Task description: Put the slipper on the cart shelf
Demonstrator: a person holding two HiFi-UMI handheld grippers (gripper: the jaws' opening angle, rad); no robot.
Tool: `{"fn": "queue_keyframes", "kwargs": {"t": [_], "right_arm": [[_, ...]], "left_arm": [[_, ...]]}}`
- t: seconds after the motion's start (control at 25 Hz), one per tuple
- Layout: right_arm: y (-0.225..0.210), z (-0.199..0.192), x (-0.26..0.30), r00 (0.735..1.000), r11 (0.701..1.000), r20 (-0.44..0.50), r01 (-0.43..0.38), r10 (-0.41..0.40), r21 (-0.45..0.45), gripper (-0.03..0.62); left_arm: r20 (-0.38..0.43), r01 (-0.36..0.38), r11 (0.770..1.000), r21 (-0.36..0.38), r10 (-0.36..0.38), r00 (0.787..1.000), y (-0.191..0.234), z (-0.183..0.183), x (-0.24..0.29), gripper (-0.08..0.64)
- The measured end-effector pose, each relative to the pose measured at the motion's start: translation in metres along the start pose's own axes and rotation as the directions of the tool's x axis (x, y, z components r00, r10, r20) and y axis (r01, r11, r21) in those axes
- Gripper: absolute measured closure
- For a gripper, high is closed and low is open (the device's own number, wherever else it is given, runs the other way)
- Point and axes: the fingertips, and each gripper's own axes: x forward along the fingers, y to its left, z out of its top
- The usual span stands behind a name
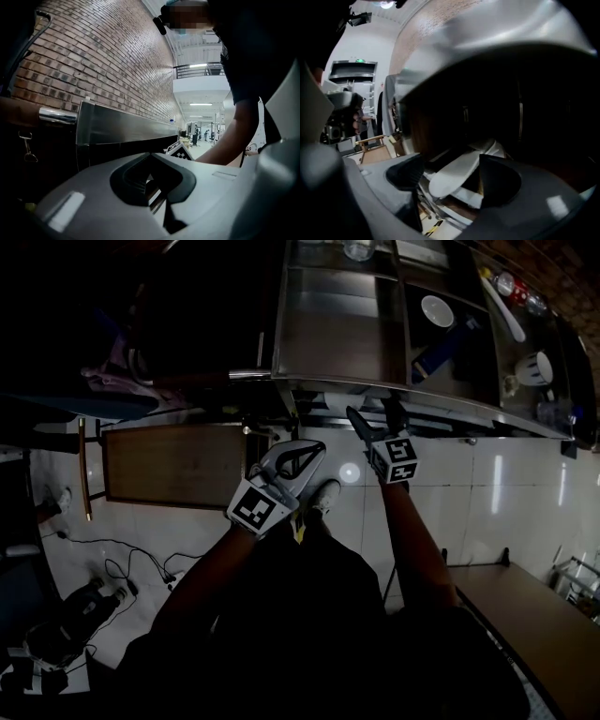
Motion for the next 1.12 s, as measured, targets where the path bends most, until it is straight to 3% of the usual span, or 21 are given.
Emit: {"fn": "queue_keyframes", "kwargs": {"t": [0.24, 0.56, 0.64, 0.84, 1.12], "right_arm": [[0.067, 0.022, -0.048, 0.979, 0.979, 0.039, -0.199, 0.201, -0.050, 0.264], [0.160, 0.066, -0.092, 0.887, 0.886, 0.096, -0.434, 0.452, -0.166, 0.546], [0.174, 0.069, -0.094, 0.876, 0.870, 0.082, -0.455, 0.476, -0.190, 0.592], [0.199, 0.080, -0.092, 0.856, 0.857, 0.106, -0.485, 0.506, -0.172, 0.592], [0.260, 0.092, -0.075, 0.881, 0.878, 0.094, -0.444, 0.464, -0.176, 0.591]], "left_arm": [[-0.010, -0.022, 1.000, 0.009, 0.022, 1.000, -0.021, 0.013, -0.028, 0.560], [-0.038, -0.127, 0.992, -0.008, 0.127, 0.991, -0.029, 0.022, -0.072, 0.560], [-0.047, -0.143, 0.990, -0.009, 0.142, 0.989, -0.027, 0.021, -0.080, 0.560], [-0.045, -0.168, 0.986, -0.005, 0.168, 0.985, -0.017, 0.026, -0.106, 0.560], [-0.017, -0.169, 0.986, -0.006, 0.169, 0.985, 0.012, 0.025, -0.162, 0.560]]}}
